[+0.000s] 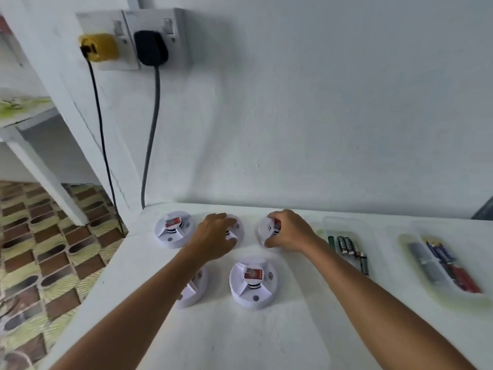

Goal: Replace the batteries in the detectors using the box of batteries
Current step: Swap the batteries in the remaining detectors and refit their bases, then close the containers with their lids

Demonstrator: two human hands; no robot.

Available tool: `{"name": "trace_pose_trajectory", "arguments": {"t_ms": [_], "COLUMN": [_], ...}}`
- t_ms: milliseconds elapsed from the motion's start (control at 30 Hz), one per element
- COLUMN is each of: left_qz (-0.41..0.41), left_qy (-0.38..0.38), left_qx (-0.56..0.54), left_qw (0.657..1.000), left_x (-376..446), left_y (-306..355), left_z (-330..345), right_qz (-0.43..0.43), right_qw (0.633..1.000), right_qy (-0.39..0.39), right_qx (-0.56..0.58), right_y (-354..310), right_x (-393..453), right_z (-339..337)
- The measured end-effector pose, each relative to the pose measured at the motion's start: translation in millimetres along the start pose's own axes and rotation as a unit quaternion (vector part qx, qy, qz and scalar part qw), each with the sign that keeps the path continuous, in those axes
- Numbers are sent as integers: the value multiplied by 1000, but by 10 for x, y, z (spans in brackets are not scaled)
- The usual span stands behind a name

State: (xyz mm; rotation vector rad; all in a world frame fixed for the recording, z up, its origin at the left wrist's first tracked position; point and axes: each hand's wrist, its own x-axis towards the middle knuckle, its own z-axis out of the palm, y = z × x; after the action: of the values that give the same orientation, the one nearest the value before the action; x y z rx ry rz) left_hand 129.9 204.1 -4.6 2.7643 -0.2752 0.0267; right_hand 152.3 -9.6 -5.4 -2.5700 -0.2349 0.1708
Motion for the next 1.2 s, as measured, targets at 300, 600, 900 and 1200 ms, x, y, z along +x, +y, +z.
{"name": "trace_pose_trajectory", "arguments": {"t_ms": [300, 600, 900, 1200], "left_qz": [11, 61, -74, -215], "left_qy": [4, 27, 10, 18], "left_qx": [-18, -76, -135, -201], "left_qw": [1000, 995, 988, 956], "left_x": [17, 70, -140, -81], "left_y": [-65, 991, 1729, 2007], "left_z": [-4, 64, 700, 856], "right_qz": [5, 43, 128, 83], "right_qw": [998, 976, 986, 990], "right_qy": [-34, 195, -58, 7], "right_qx": [-49, -83, 90, 110], "right_y": [35, 290, 1200, 1376], "right_x": [18, -649, -1186, -1230], "right_z": [23, -862, -1072, -1347]}}
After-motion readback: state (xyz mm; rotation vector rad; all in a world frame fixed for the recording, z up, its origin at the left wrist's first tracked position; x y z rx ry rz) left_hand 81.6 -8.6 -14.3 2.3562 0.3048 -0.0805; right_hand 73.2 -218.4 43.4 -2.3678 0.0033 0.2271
